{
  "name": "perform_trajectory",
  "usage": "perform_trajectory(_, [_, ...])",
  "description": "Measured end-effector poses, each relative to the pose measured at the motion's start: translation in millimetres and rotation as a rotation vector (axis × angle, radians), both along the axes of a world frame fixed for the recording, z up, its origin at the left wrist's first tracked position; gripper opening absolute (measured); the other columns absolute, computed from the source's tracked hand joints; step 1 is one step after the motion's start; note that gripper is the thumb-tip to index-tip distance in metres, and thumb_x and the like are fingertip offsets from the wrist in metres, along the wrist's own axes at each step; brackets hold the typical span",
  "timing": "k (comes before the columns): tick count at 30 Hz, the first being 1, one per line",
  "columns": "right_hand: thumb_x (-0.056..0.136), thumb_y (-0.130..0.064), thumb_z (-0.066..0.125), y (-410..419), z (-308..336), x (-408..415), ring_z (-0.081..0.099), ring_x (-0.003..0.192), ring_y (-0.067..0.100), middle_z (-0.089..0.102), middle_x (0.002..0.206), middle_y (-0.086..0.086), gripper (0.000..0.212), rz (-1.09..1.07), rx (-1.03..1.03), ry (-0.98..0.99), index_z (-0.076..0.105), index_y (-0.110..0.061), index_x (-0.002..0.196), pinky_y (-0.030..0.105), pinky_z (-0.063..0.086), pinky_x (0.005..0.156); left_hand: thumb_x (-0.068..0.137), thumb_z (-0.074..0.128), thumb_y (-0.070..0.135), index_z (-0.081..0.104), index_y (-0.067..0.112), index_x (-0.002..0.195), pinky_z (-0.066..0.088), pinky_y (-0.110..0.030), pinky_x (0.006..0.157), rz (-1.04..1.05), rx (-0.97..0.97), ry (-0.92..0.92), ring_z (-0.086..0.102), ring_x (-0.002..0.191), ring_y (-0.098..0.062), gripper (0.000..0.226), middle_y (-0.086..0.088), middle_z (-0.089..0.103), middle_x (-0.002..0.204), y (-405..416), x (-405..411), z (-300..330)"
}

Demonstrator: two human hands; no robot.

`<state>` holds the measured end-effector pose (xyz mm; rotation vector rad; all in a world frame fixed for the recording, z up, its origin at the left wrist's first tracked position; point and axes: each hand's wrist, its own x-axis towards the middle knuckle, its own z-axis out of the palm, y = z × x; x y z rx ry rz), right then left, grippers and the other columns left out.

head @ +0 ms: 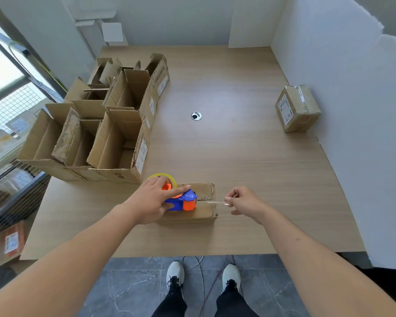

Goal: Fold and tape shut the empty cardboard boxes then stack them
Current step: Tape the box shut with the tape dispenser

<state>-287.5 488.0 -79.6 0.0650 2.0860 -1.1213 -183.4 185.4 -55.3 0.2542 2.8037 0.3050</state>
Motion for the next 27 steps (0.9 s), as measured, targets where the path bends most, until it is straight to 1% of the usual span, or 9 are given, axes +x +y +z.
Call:
perform_trajectory(3, [0.099, -0.014, 0.064, -2, -4, -2, 0.063, 0.084, 0.009, 0.063, 0.092, 0.004, 0.01, -0.002, -0.011, -0.025, 0.062, -0.012, 0.089, 0.037, 0.06, 0.08, 0.102, 0.049, 0.041, 0.0, 0.067, 0.151, 0.029, -0.04, 0.114, -0.006, -0.023, -0.028, 0.038, 0.122, -0.026, 0.074, 0.0, 0.039, 0.13, 1, -2, 1])
perform_trajectory(8, [0.101, -0.013, 0.062, -6, -10, -4, 0.062, 0.084, 0.01, 0.064, 0.09, 0.004, 0.01, 0.012, -0.008, -0.043, 0.062, -0.012, 0.09, 0.041, 0.058, 0.085, 0.103, 0.049, 0.041, 0.002, 0.066, 0.152, 0.027, -0.039, 0.114, -0.013, -0.033, -0.035, 0.036, 0.122, -0.025, 0.072, 0.001, 0.038, 0.129, 3, -2, 5])
perform_trajectory(14, [0.101, -0.015, 0.063, -16, -27, -4, 0.062, 0.083, 0.009, 0.063, 0.085, 0.003, 0.016, 0.011, 0.02, -0.043, 0.059, -0.014, 0.085, 0.039, 0.057, 0.078, 0.104, 0.049, 0.041, 0.004, 0.064, 0.153, 0.023, -0.039, 0.116, -0.015, -0.037, -0.034, 0.033, 0.131, -0.025, 0.071, 0.001, 0.037, 0.134, 5, -2, 8])
perform_trajectory(19, [0.102, -0.022, 0.062, -24, -41, 6, 0.066, 0.097, 0.015, 0.068, 0.097, 0.002, 0.012, -0.036, 0.019, -0.061, 0.064, -0.011, 0.097, 0.042, 0.062, 0.079, 0.102, 0.051, 0.04, 0.006, 0.066, 0.152, 0.025, -0.04, 0.115, -0.001, -0.02, -0.016, 0.035, 0.127, -0.025, 0.073, 0.003, 0.038, 0.129, 6, -1, 3])
perform_trajectory(22, [0.103, -0.024, 0.057, -31, -45, 15, 0.061, 0.08, 0.018, 0.064, 0.099, 0.004, 0.011, -0.062, 0.071, 0.023, 0.06, -0.015, 0.109, 0.045, 0.063, 0.072, 0.101, 0.051, 0.04, 0.006, 0.067, 0.152, 0.029, -0.041, 0.113, 0.012, -0.01, 0.006, 0.039, 0.121, -0.025, 0.073, 0.004, 0.038, 0.125, 7, 0, -1])
perform_trajectory(23, [0.103, -0.022, 0.055, -35, -45, 18, 0.06, 0.075, 0.019, 0.061, 0.097, 0.003, 0.02, -0.086, 0.072, 0.042, 0.055, -0.018, 0.123, 0.044, 0.062, 0.066, 0.1, 0.051, 0.041, 0.005, 0.067, 0.151, 0.03, -0.042, 0.112, 0.005, -0.014, 0.012, 0.04, 0.12, -0.026, 0.074, 0.004, 0.038, 0.124, 7, 1, -2])
perform_trajectory(25, [0.103, -0.018, 0.054, -41, -48, 24, 0.061, 0.074, 0.022, 0.057, 0.089, 0.0, 0.057, -0.163, 0.06, 0.058, 0.029, -0.034, 0.152, 0.042, 0.06, 0.061, 0.1, 0.05, 0.041, 0.002, 0.068, 0.15, 0.029, -0.043, 0.113, -0.001, -0.023, 0.006, 0.039, 0.122, -0.027, 0.075, 0.002, 0.039, 0.126, 7, 1, -2])
perform_trajectory(26, [0.102, -0.018, 0.055, -44, -50, 26, 0.063, 0.079, 0.025, 0.057, 0.087, -0.001, 0.066, -0.194, 0.072, 0.072, 0.021, -0.038, 0.156, 0.045, 0.061, 0.067, 0.101, 0.05, 0.041, 0.001, 0.068, 0.15, 0.028, -0.043, 0.114, 0.003, -0.028, -0.002, 0.038, 0.123, -0.027, 0.075, 0.002, 0.038, 0.128, 7, 1, -2])
perform_trajectory(27, [0.101, -0.019, 0.055, -46, -53, 28, 0.065, 0.088, 0.027, 0.058, 0.089, -0.003, 0.066, -0.207, 0.094, 0.101, 0.023, -0.037, 0.156, 0.049, 0.06, 0.077, 0.101, 0.05, 0.041, 0.0, 0.068, 0.15, 0.028, -0.044, 0.114, 0.008, -0.033, -0.006, 0.038, 0.124, -0.027, 0.075, 0.001, 0.038, 0.13, 7, 1, -1])
